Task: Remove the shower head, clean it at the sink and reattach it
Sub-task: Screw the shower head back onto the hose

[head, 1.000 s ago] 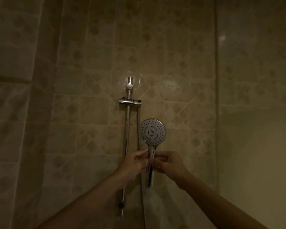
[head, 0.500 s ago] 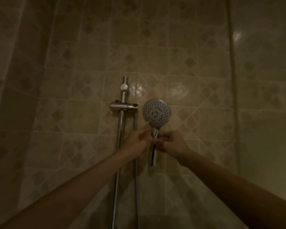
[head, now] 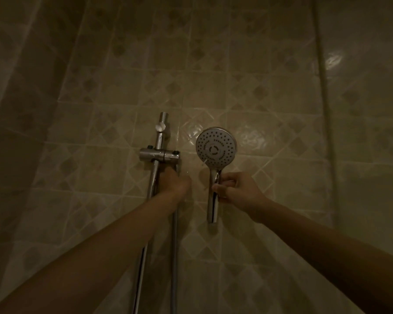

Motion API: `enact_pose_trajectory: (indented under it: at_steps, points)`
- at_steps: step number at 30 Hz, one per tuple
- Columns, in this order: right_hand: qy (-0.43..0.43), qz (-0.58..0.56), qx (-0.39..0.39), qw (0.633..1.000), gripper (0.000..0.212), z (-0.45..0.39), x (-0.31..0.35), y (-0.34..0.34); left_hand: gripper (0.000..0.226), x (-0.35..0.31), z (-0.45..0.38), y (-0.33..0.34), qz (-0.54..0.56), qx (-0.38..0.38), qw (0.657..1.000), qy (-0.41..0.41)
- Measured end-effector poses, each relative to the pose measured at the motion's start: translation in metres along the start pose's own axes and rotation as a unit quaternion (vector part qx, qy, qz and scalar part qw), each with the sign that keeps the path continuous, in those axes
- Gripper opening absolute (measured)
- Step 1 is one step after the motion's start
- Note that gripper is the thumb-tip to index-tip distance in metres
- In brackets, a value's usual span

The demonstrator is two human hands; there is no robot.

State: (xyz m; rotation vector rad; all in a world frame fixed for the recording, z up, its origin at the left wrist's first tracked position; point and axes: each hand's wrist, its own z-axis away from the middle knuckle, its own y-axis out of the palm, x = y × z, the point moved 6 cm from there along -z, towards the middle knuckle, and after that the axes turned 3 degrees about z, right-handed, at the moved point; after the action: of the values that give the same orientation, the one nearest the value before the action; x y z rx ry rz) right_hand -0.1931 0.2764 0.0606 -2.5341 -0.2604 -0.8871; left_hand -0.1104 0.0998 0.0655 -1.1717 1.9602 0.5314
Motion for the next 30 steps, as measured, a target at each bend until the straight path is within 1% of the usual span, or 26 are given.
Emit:
enact_pose_trajectory:
  at_steps: [3, 6, 9, 11, 13, 17, 19, 21, 24, 25, 26, 27, 29, 30]
  points:
    - [0.003, -0.021, -0.004, 1.0, 0.013, -0.002, -0.001, -0.012, 0.042, 0.002, -0.003, 0.003, 0.01, -0.062, 0.998, -0.022]
    - [0.006, -0.031, -0.002, 1.0, 0.012, -0.001, -0.005, -0.022, 0.038, -0.001, 0.001, 0.006, -0.008, -0.117, 0.993, -0.031]
    - [0.011, -0.025, 0.001, 1.0, 0.011, 0.004, -0.009, -0.031, 0.039, -0.004, 0.007, 0.011, -0.03, -0.154, 0.987, -0.033]
    - [0.009, -0.014, 0.0, 1.0, 0.012, 0.008, -0.011, -0.034, 0.039, -0.005, 0.006, 0.011, -0.037, -0.166, 0.985, -0.031]
    - [0.01, -0.003, -0.001, 1.0, 0.011, 0.012, -0.012, -0.037, 0.035, -0.006, 0.002, 0.009, -0.019, -0.174, 0.984, -0.036]
    - [0.014, -0.005, 0.004, 1.0, 0.011, 0.018, -0.01, -0.04, 0.034, -0.006, -0.006, 0.004, 0.003, -0.192, 0.979, -0.065]
    - [0.019, -0.011, 0.01, 1.0, 0.011, 0.02, -0.007, -0.041, 0.035, -0.005, -0.009, 0.003, 0.036, -0.186, 0.979, -0.074]
    - [0.018, -0.019, 0.018, 1.0, 0.012, 0.021, -0.005, -0.042, 0.031, 0.0, -0.013, 0.005, 0.097, -0.189, 0.974, -0.082]
    - [0.01, -0.023, 0.024, 0.999, 0.015, 0.023, -0.002, -0.045, 0.017, 0.007, -0.014, 0.009, 0.23, -0.196, 0.948, -0.097]
    - [0.009, -0.023, 0.025, 0.999, 0.016, 0.024, -0.002, -0.046, 0.013, 0.011, -0.015, 0.012, 0.274, -0.19, 0.936, -0.114]
    - [0.009, -0.019, 0.025, 0.999, 0.017, 0.025, -0.002, -0.048, 0.015, 0.014, -0.014, 0.017, 0.329, -0.176, 0.916, -0.146]
    - [0.009, -0.015, 0.025, 1.0, 0.018, 0.026, -0.003, -0.049, 0.017, 0.016, -0.013, 0.02, 0.391, -0.157, 0.891, -0.169]
    - [0.014, -0.011, 0.023, 1.0, 0.018, 0.027, -0.005, -0.05, 0.007, 0.012, -0.012, 0.028, 0.495, -0.093, 0.843, -0.188]
    - [0.016, -0.011, 0.022, 1.0, 0.018, 0.027, -0.007, -0.05, 0.017, 0.007, -0.01, 0.032, 0.519, -0.051, 0.831, -0.195]
